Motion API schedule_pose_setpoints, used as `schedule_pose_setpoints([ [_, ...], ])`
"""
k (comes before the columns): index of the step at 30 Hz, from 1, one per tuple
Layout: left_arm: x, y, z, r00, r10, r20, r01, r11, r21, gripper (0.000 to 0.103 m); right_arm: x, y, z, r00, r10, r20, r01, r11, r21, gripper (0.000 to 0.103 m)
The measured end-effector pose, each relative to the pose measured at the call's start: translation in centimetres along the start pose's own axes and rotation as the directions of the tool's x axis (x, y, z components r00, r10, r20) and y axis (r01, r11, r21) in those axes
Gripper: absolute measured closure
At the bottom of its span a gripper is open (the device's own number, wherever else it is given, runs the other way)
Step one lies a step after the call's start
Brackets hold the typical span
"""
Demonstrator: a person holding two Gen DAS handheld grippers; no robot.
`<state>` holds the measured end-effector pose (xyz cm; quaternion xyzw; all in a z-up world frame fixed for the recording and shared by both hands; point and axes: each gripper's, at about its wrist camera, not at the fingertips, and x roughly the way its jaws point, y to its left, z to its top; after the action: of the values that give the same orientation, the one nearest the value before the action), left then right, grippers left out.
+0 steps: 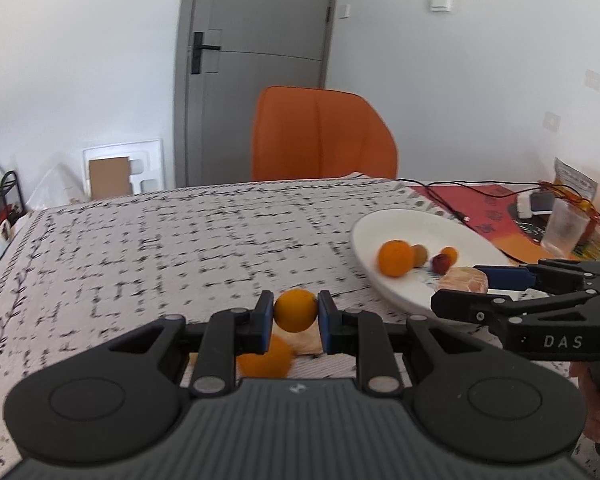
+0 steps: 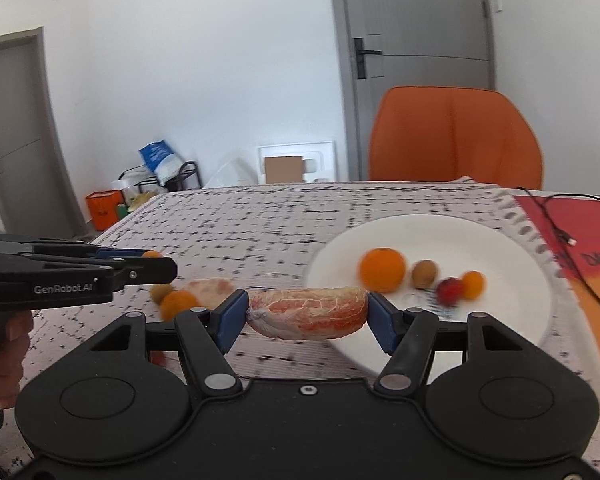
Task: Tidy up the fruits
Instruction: 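Grasp the pink pomelo flesh with the right tool while the left tool carries the tangerine toward the plate, then open the right tool over the plate while the left tool releases the tangerine there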
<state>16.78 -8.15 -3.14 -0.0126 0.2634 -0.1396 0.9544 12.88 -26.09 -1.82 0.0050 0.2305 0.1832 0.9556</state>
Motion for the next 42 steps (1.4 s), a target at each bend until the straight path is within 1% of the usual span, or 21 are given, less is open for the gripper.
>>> schedule_pose_setpoints([
  [7, 1.3, -2.8, 0.8, 0.999, -0.043, -0.006, 0.043, 0.998, 0.05, 0.081, -1.2, -2.5, -0.5, 0.998, -0.056, 0.016, 0.056, 0.998, 0.031, 0.041],
  [21, 3.2, -6.3, 1.8, 0.997, -0.07, -0.022, 0.073, 0.99, 0.117, 0.081, -1.8, -6.0, -1.1, 0.995, -0.09, 0.036, 0.086, 0.991, 0.098, 0.041],
  [26, 3.9, -7.3, 2.2, 0.996, -0.082, -0.025, 0.084, 0.987, 0.135, 0.081, -2.0, -6.8, -1.1, 0.992, -0.113, 0.06, 0.105, 0.988, 0.114, 0.041],
  [28, 4.2, -7.7, 2.3, 0.996, -0.086, -0.026, 0.089, 0.986, 0.142, 0.081, -2.1, -6.9, -1.1, 0.991, -0.113, 0.069, 0.105, 0.988, 0.113, 0.04],
  [29, 4.4, -7.9, 2.3, 0.996, -0.088, -0.027, 0.091, 0.985, 0.144, 0.081, -2.0, -7.1, -1.1, 0.991, -0.113, 0.07, 0.104, 0.988, 0.112, 0.037],
  [31, 4.7, -8.1, 2.4, 0.995, -0.09, -0.03, 0.093, 0.985, 0.144, 0.081, -2.1, -7.2, -1.3, 0.99, -0.121, 0.067, 0.113, 0.987, 0.115, 0.034],
  [33, 4.9, -8.3, 2.5, 0.995, -0.092, -0.03, 0.095, 0.985, 0.144, 0.081, -2.2, -7.4, -1.5, 0.99, -0.128, 0.062, 0.12, 0.985, 0.121, 0.034],
  [42, 5.8, -9.5, 2.8, 0.993, -0.114, -0.044, 0.119, 0.98, 0.159, 0.081, -2.6, -8.2, -2.2, 0.992, -0.114, 0.048, 0.106, 0.983, 0.15, 0.034],
])
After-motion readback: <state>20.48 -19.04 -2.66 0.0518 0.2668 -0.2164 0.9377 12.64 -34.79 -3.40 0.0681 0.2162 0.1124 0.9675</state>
